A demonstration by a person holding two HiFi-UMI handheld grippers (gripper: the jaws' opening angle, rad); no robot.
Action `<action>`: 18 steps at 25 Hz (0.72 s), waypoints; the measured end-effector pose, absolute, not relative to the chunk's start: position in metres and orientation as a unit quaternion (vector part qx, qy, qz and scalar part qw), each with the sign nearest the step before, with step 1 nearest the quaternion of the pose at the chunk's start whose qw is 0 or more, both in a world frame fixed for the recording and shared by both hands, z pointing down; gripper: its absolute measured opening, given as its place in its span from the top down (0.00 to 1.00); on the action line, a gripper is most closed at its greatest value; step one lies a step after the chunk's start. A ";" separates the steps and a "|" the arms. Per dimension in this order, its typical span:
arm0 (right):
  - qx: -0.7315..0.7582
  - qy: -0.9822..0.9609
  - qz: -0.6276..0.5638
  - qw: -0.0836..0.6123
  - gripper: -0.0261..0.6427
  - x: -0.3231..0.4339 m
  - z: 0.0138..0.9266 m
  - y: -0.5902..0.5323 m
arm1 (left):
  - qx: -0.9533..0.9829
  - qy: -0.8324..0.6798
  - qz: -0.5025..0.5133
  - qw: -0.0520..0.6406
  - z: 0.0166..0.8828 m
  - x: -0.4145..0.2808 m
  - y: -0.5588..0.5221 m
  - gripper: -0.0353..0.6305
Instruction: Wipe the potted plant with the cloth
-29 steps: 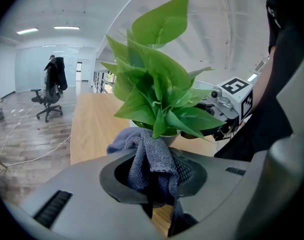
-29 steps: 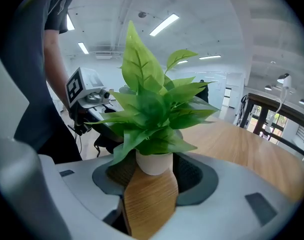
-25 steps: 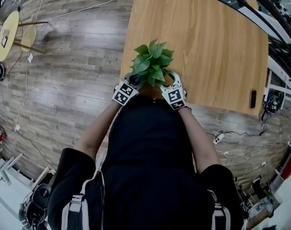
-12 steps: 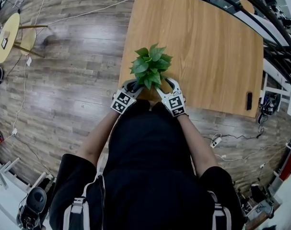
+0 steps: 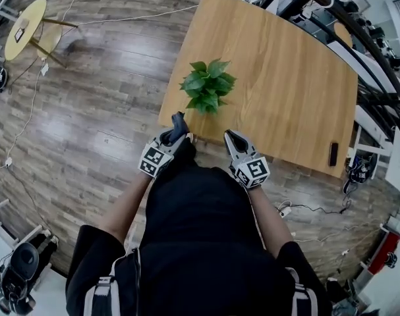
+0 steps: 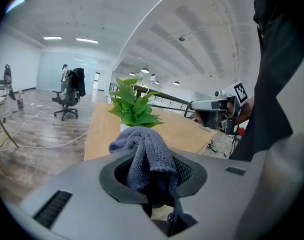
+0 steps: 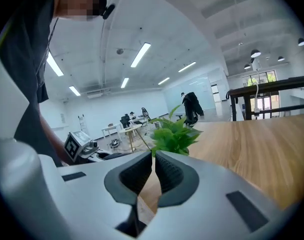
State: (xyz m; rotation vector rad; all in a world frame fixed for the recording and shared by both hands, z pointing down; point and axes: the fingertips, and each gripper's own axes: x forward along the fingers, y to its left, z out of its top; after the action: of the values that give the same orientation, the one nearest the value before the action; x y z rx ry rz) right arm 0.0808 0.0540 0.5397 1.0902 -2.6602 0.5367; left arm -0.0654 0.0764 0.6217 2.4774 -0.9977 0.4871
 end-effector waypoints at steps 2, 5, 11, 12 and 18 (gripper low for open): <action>0.360 -0.914 0.159 0.096 0.91 0.082 0.516 0.072 | 0.891 -0.379 0.151 0.200 0.597 -0.061 0.090 0.77; 0.350 -0.925 0.126 0.081 0.93 0.081 0.485 0.106 | 0.893 -0.398 0.113 0.180 0.553 -0.042 0.122 0.77; 0.373 -0.925 0.059 0.033 0.93 0.080 0.429 0.157 | 0.894 -0.423 0.064 0.133 0.484 0.006 0.177 0.77; 0.369 -0.928 0.040 0.030 0.93 0.079 0.422 0.166 | 0.893 -0.426 0.062 0.128 0.476 0.012 0.185 0.77; 0.382 -0.924 0.012 0.012 0.93 0.098 0.402 0.206 | 0.896 -0.431 0.046 0.100 0.454 0.038 0.221 0.77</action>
State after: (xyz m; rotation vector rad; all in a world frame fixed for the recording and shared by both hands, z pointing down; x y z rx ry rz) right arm 0.0979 0.2056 0.4020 1.1899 -2.8821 0.0374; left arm 0.0382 0.2209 0.4536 2.6482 -1.2732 0.1354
